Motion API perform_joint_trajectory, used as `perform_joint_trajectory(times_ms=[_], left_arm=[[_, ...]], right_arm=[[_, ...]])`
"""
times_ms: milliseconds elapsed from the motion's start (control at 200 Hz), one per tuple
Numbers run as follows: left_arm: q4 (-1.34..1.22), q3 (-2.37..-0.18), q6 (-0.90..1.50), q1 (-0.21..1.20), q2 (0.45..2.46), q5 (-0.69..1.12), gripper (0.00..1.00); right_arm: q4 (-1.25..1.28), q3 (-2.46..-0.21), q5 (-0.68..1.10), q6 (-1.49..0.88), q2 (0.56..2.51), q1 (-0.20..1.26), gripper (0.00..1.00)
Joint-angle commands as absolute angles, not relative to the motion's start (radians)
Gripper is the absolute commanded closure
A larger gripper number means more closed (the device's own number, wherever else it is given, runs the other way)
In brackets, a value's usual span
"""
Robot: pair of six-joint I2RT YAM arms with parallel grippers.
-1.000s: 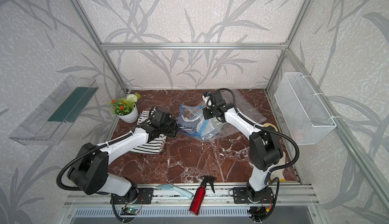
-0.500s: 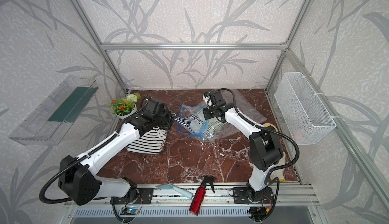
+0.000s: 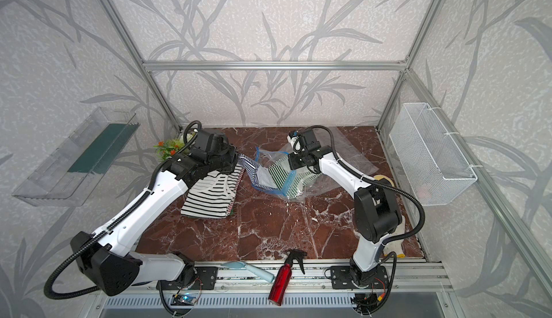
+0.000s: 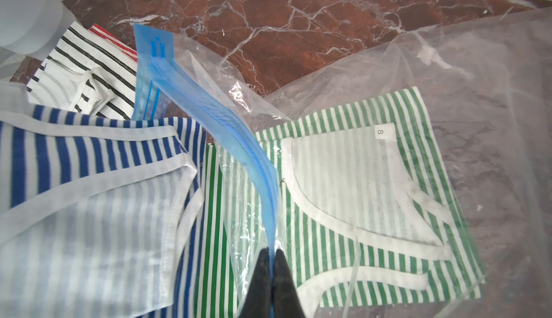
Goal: Take the tank top out of the vacuum bag
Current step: Take out the tank top from the vacuum bag, then place the tank top on the tank top.
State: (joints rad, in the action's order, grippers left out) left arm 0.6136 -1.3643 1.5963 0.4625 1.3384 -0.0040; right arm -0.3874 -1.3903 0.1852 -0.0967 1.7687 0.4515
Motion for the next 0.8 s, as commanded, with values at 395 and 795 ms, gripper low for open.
perform_joint_trajectory(times_ms=[395,795], left_arm=[[0.718,-1.614,1.493,0.415,1.385,-0.100,1.00],[0.758,-1.728,1.439,0.374,1.422,-0.128,1.00]], right_arm=[[-0.413,-1.421,0.205,-0.089,1.761,0.442,1.00],[-0.419,-1.416,0.207,-0.095,1.749,0.435,1.00]])
